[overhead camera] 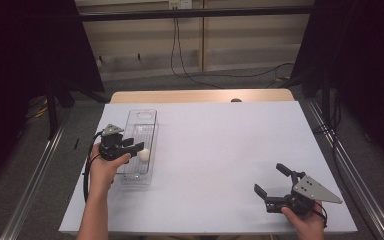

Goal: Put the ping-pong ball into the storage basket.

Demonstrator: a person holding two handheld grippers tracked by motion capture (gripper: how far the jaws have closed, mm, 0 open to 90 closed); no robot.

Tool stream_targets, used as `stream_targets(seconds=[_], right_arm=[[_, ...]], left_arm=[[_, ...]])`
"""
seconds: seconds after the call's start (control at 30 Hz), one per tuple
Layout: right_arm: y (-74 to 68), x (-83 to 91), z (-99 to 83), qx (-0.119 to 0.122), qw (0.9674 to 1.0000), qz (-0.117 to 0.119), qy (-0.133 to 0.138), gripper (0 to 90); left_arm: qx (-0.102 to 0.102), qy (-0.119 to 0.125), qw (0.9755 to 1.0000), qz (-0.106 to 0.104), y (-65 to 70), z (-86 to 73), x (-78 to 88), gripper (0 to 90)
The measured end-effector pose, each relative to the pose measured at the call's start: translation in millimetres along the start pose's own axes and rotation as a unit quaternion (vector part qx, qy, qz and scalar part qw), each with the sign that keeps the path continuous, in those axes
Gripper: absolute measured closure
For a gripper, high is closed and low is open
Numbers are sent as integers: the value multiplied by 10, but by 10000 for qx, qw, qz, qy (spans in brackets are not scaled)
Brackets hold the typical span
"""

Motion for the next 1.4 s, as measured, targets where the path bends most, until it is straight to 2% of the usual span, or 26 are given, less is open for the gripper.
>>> stream_targets(seconds=[0.03,0.13,0.57,0.67,0.87,1.07,1.4], right_arm=[[2,0,-1,9,10000,2,-7,8],[1,-2,0,19,10000,-3,6,8],[0,-9,2,16,10000,-5,11,8],[1,-12,1,39,10000,15,1,8],[-7,-18,1,6,10000,10,-6,8],[-12,-22,1,-5,10000,18,-10,8],[-9,-22,2,10,10000,12,-9,8]], left_arm=[[-48,-17,10000,23,-8,1,8,496],[21,28,10000,6,1,3,9,494],[-47,82,9999,35,7,16,24,460],[15,137,9999,56,6,21,35,428],[-11,191,9998,68,12,31,52,365],[112,257,9996,62,20,39,55,278],[91,290,9995,133,29,51,55,156]])
Point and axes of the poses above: each handheld gripper's, and its own axes: x roughly backward along the jaws, z roughly out of its top, y roughly to its right, the point moved 3 cm from there along -x, roughly forward along the jaws, and after that the axes turned 3 degrees about -x, right-handed, at the moved point
